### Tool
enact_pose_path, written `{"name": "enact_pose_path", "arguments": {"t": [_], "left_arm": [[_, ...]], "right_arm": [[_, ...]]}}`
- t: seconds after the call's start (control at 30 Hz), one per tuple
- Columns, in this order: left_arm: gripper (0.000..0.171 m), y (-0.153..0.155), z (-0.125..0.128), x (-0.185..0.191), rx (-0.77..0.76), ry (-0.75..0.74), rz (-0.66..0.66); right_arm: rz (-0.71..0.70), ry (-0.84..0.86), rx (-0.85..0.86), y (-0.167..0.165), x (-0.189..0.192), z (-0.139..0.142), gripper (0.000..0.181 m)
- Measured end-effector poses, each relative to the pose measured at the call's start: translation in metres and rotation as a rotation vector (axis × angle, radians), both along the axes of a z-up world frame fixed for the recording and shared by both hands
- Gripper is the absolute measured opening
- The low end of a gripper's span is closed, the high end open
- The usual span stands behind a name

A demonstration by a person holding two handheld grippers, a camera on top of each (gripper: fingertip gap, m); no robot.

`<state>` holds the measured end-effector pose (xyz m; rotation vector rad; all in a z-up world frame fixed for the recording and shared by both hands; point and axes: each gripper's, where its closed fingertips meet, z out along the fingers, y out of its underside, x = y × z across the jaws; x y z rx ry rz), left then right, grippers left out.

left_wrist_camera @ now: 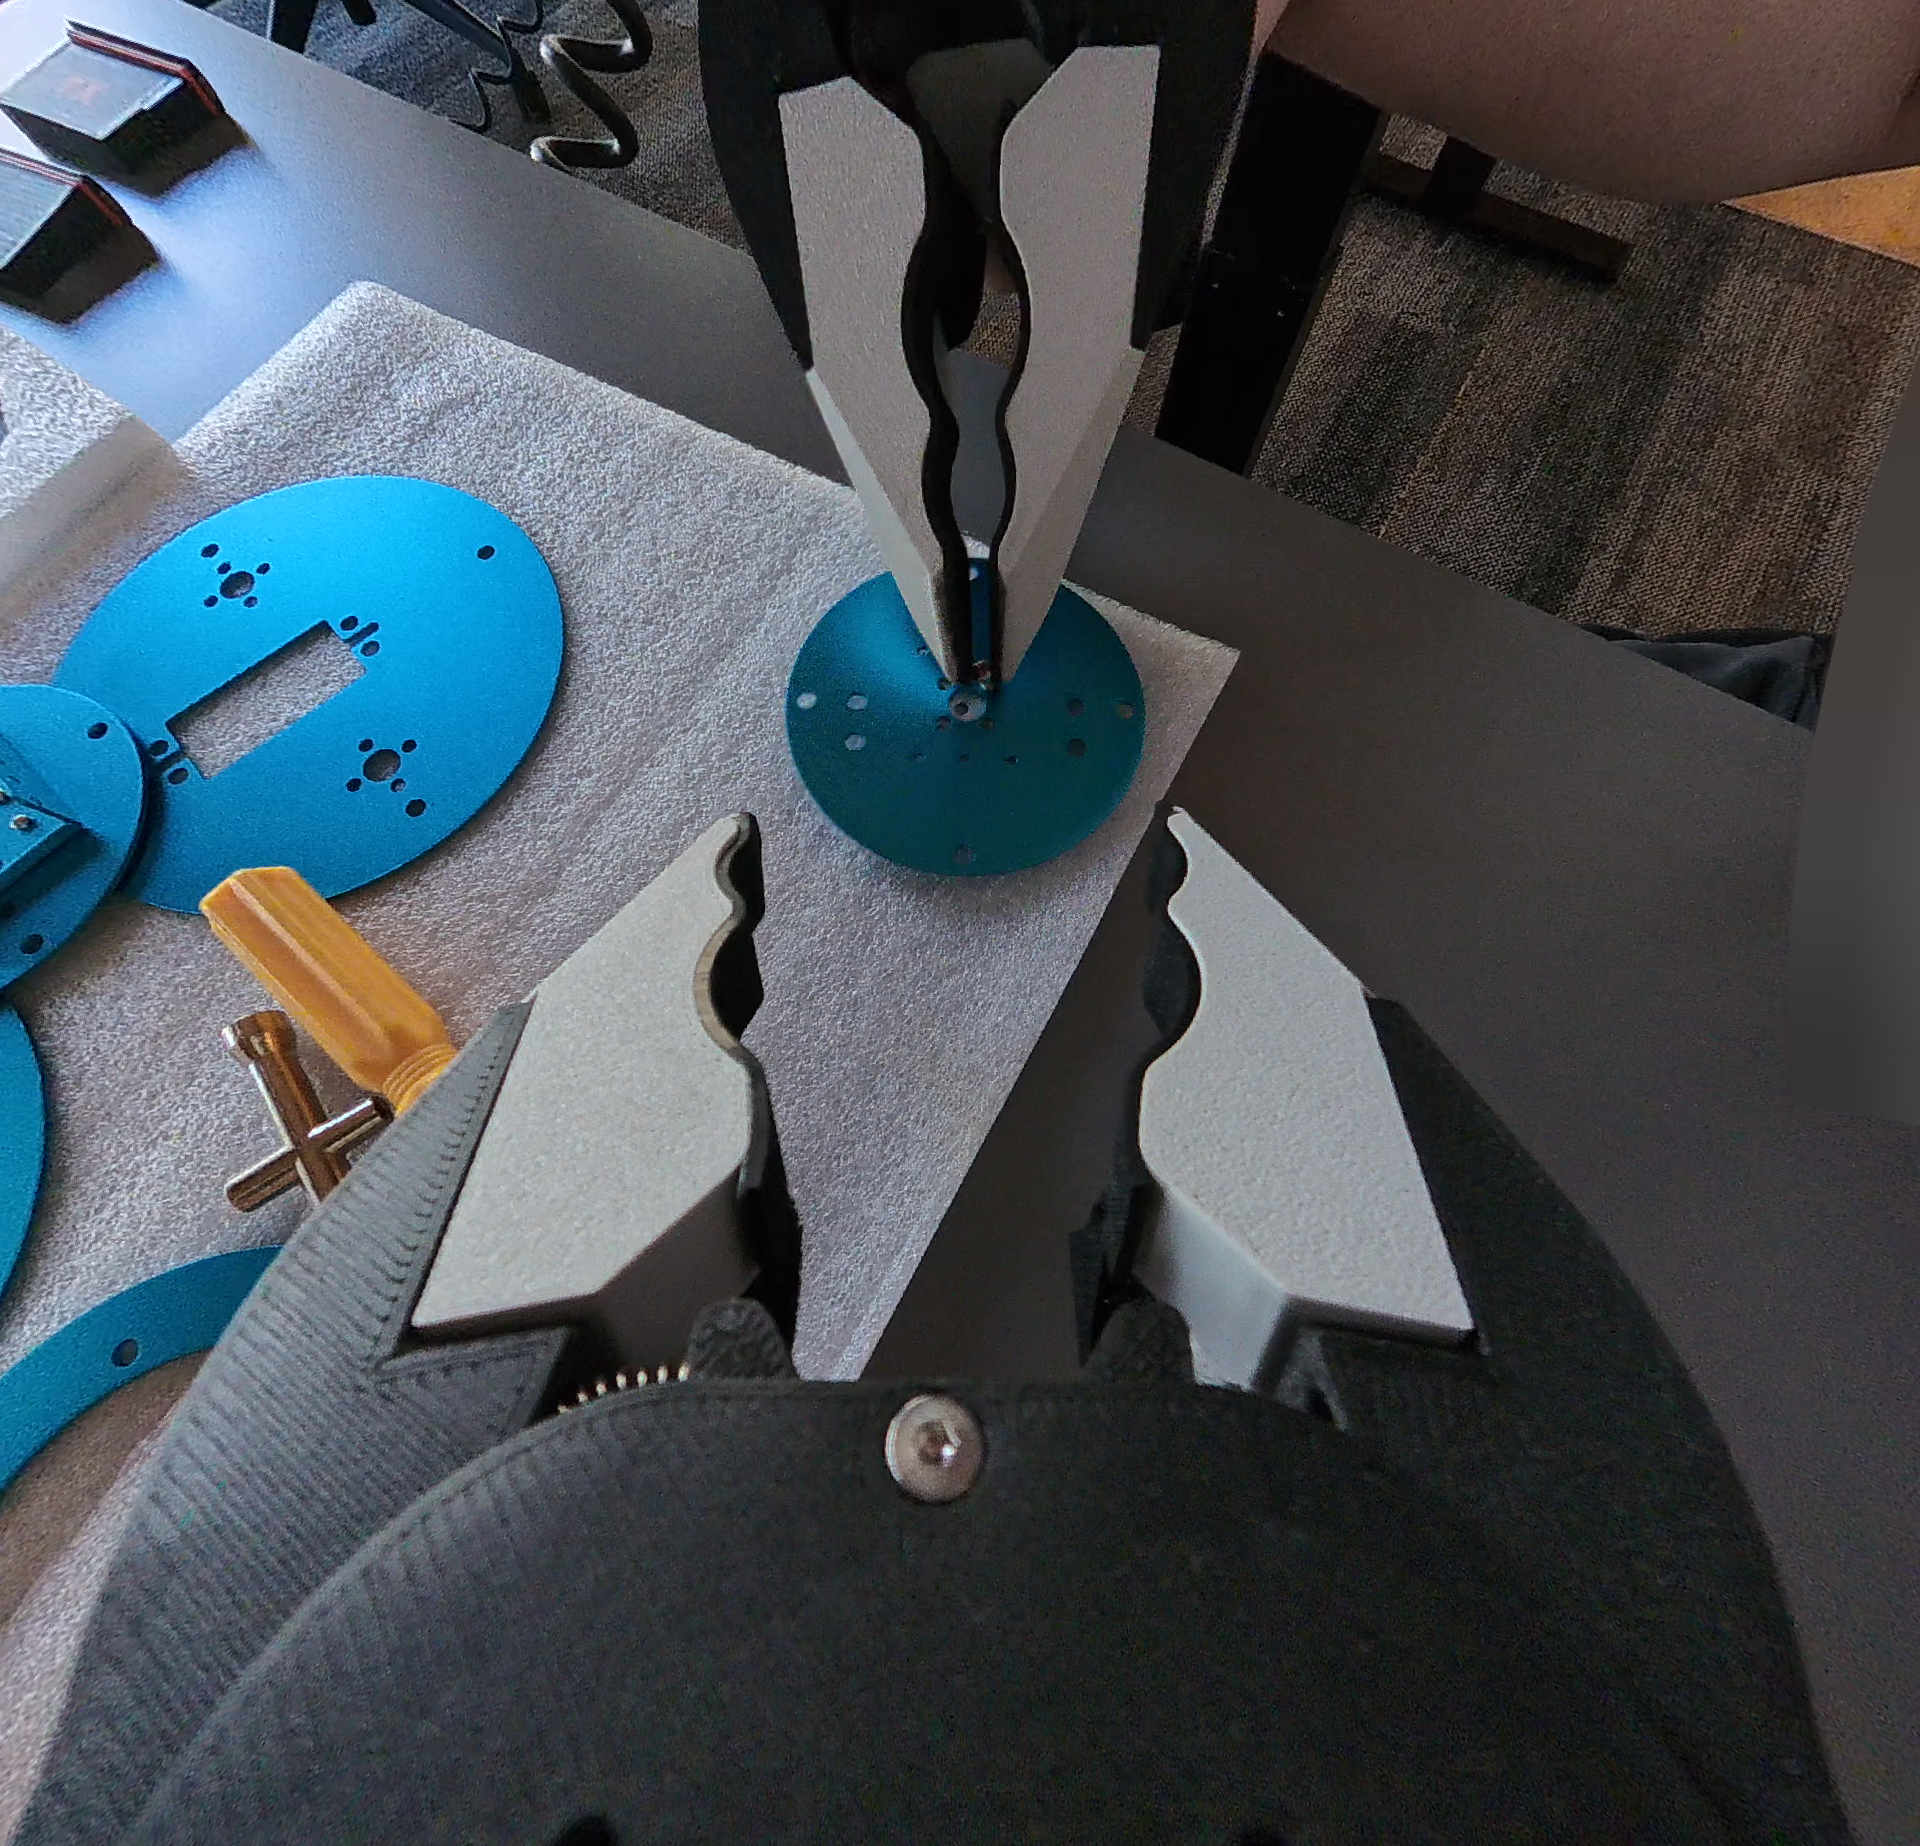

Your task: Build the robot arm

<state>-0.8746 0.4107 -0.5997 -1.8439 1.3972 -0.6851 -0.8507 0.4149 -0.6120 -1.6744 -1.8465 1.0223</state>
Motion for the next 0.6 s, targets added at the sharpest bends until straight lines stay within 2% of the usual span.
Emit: {"name": "enact_pose_path", "arguments": {"t": [0.47,0.6], "left_arm": [[0.073,0.0010,-0.0031,0.0000,-0.003,0.010,0.005],[0.073,0.0010,-0.0039,0.0001,-0.005,0.012,0.005]], "right_arm": [[0.042,-0.008,0.079,-0.0004,0.0006,-0.0003,0.004],[0.041,0.023,0.056,-0.0012,-0.0005,0.0062,0.007]]}}
